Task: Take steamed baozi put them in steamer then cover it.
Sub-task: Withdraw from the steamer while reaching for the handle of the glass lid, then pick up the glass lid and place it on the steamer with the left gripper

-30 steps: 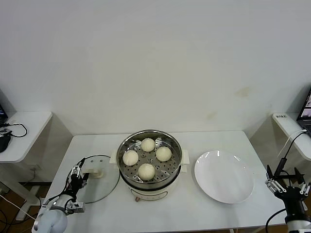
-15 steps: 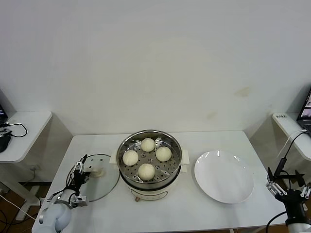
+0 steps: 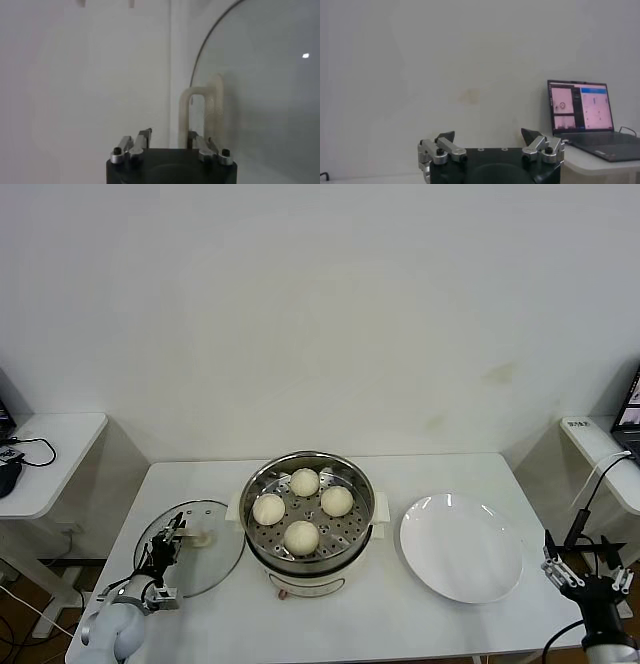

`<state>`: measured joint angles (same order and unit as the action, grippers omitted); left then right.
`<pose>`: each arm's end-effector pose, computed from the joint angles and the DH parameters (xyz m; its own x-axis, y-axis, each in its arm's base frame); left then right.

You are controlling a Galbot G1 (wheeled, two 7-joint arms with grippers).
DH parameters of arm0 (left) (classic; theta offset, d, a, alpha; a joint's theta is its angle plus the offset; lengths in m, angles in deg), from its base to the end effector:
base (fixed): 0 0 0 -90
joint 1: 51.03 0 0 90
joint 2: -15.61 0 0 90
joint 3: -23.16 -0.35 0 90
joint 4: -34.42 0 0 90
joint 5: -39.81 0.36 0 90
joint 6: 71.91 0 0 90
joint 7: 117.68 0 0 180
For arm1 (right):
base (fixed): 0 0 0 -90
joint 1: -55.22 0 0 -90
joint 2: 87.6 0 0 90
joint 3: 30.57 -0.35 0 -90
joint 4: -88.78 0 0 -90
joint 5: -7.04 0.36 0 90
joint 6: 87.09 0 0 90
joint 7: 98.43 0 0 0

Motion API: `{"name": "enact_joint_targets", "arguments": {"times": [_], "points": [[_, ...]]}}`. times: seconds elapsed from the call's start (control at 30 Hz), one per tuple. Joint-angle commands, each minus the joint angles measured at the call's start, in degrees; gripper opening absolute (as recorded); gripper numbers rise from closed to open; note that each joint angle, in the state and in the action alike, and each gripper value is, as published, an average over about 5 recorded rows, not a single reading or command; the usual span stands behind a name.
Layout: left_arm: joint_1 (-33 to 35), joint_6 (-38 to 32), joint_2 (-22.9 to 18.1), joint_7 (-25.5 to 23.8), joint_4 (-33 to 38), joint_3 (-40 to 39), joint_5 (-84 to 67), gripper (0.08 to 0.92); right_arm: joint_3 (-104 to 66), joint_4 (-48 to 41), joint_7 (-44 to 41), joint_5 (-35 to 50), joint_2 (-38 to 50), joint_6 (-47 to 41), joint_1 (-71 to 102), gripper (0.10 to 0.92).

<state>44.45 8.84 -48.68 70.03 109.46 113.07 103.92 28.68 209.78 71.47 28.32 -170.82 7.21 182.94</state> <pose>0.3081 0.1917 -0.4307 -0.9799 0.0479 0.1938 0.1950 0.0227 0.9805 0.1212 -0.1761 -0.2768 -0.9772 0.2029 -0.0630 0.2059 0.9776 -0.0443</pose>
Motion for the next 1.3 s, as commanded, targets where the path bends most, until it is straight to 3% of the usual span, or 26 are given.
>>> {"name": "enact_joint_targets", "arguments": {"times": [0.03, 0.23, 0.43, 0.83, 1.07, 1.3], "points": [[0.35, -0.18, -0.63, 2.52, -0.26, 0.76, -0.45, 0.324, 0.13, 0.20, -0.06, -0.13, -0.05, 0.06, 0.11, 0.823], [5.02, 2.39, -0.85, 5.22, 8.50, 3.98, -1.49, 0.167, 0.43, 0.50, -0.11, -0.38, 0.03, 0.00, 0.12, 0.823], [12.55, 8.13, -1.46, 6.50, 21.69, 9.11, -1.35, 0.145, 2.19, 0.29, -0.24, -1.39, 0.32, 0.08, -0.42, 0.823], [23.11, 15.95, 0.04, -4.38, 44.53, 16.87, -0.83, 0.145, 4.68, 0.42, -0.41, -5.90, 1.88, 0.68, -0.86, 0.823], [22.02, 19.31, 3.29, -8.43, 51.34, 9.99, -1.73, 0.145, 6.65, -0.68, 1.24, -10.18, 1.80, 1.71, -1.71, 0.823], [13.41, 24.66, 7.70, -11.79, 50.93, -2.49, -4.14, 0.145, 8.50, -0.65, 4.61, -17.18, 0.29, 1.41, -2.54, 0.823]]}}
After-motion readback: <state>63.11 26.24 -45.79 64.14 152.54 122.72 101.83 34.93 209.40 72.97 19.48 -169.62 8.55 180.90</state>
